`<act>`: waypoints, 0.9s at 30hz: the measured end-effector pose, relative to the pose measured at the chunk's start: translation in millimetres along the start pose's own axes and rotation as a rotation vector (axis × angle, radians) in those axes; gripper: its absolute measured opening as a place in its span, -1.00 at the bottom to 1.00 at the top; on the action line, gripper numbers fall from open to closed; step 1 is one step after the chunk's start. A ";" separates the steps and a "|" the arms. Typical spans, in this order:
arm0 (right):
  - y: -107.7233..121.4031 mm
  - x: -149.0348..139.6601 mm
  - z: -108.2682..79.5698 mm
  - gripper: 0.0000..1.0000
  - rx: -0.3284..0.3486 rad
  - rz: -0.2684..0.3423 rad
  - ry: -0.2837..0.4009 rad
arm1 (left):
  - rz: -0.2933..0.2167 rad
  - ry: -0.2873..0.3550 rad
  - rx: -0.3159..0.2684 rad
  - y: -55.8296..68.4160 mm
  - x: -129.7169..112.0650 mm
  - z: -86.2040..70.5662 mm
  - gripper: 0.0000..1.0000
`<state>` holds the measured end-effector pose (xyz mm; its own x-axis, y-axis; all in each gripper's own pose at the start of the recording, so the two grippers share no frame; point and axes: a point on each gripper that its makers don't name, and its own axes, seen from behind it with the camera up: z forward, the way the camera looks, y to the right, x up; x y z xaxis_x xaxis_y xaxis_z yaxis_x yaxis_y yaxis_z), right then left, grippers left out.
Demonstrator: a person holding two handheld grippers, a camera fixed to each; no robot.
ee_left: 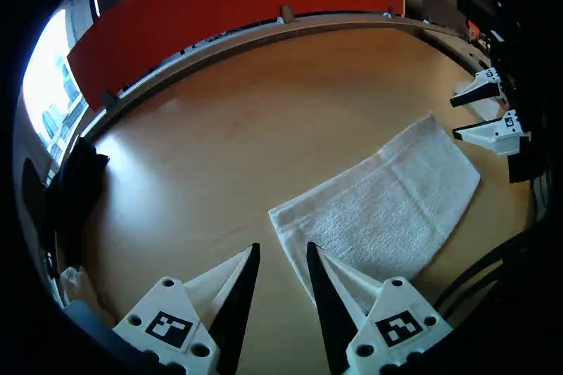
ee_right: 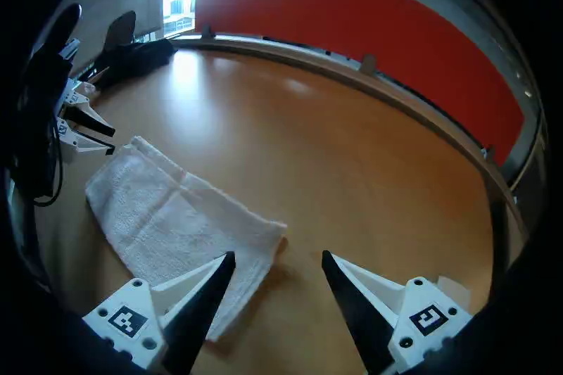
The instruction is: Fold towel
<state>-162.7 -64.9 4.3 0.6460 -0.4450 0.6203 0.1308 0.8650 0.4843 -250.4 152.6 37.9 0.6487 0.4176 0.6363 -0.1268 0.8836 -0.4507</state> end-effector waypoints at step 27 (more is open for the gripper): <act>-20.5 -16.1 -34.8 0.90 0.019 0.021 0.013 | -0.094 0.013 0.004 8.8 -25.4 -32.5 -0.05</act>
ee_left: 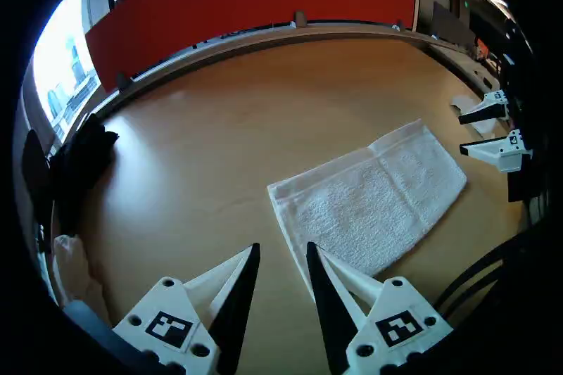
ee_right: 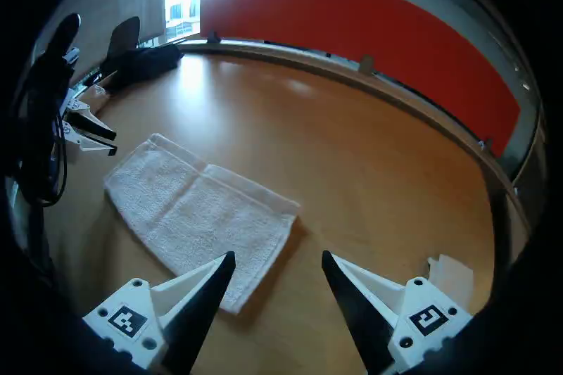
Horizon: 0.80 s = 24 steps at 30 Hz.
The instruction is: Fold towel
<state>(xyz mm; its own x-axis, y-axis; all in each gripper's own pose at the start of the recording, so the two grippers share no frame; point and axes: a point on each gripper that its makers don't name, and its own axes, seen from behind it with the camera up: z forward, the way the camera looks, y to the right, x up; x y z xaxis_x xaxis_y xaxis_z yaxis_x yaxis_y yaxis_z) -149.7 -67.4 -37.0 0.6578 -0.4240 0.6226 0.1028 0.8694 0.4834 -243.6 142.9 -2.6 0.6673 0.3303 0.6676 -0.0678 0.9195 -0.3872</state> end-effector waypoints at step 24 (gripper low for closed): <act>-14.0 -22.4 -25.6 0.90 0.011 0.031 -0.003 | -0.081 -0.026 0.012 13.9 -40.1 -26.4 -0.05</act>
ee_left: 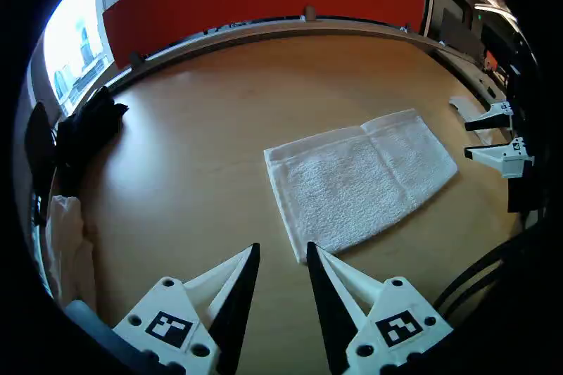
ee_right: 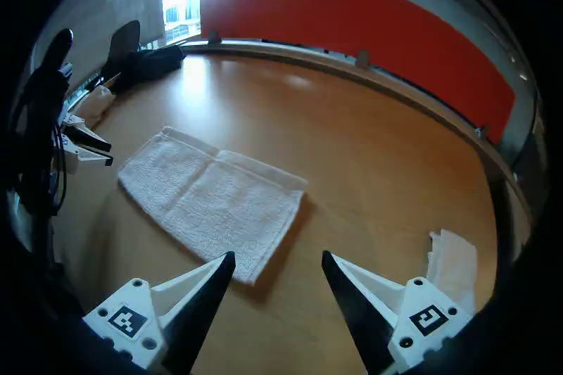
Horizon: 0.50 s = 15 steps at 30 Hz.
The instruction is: Fold towel
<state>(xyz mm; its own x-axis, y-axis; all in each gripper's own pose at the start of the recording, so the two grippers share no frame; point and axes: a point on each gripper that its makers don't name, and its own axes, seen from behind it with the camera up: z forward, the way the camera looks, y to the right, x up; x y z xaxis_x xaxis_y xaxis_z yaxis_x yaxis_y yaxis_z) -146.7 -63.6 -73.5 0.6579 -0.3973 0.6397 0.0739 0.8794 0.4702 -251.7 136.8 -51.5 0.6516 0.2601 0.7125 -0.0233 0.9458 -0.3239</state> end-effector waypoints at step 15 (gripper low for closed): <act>-4.0 -0.9 4.1 0.90 0.044 -0.054 -0.005 | -0.059 0.006 0.030 -8.5 -12.5 -16.7 -0.05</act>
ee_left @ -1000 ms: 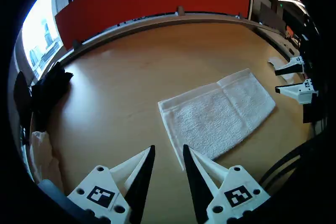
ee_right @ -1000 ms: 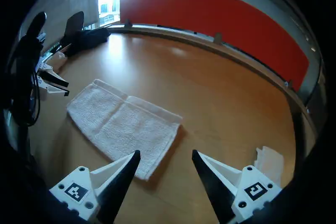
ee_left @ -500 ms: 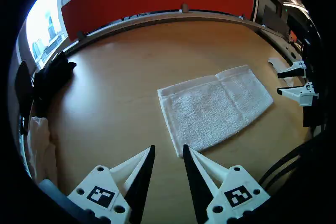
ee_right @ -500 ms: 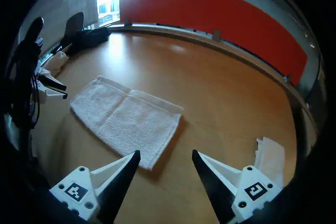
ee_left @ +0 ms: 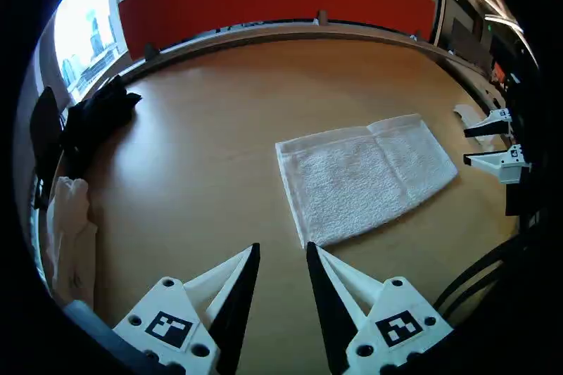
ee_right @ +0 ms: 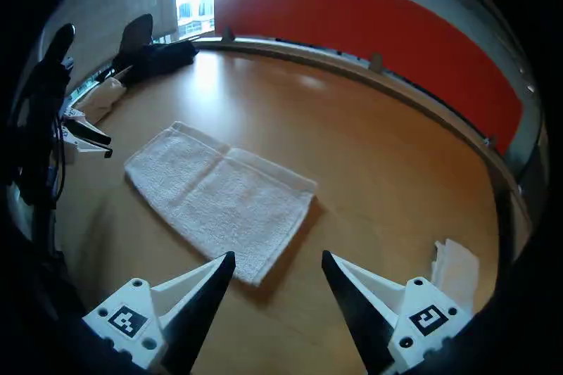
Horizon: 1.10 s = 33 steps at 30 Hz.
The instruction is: Fold towel
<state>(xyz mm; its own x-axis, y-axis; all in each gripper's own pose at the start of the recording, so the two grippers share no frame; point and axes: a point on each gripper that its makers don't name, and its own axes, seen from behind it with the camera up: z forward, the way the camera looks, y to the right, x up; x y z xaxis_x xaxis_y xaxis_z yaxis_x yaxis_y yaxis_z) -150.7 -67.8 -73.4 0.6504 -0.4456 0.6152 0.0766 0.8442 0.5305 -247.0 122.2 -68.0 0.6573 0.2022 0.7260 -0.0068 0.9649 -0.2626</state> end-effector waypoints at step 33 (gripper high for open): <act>-8.2 -11.2 16.9 0.90 0.073 -0.100 -0.048 | -0.098 -0.002 0.051 -21.6 -19.8 -24.0 -0.05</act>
<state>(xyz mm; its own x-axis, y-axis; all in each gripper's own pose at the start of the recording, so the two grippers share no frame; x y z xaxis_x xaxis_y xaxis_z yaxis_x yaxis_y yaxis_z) -171.3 -74.8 -74.9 0.6053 -0.5413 0.5836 0.0823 0.7718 0.6305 -241.8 93.4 -92.0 0.6555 0.1067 0.7476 0.0188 0.9874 -0.1574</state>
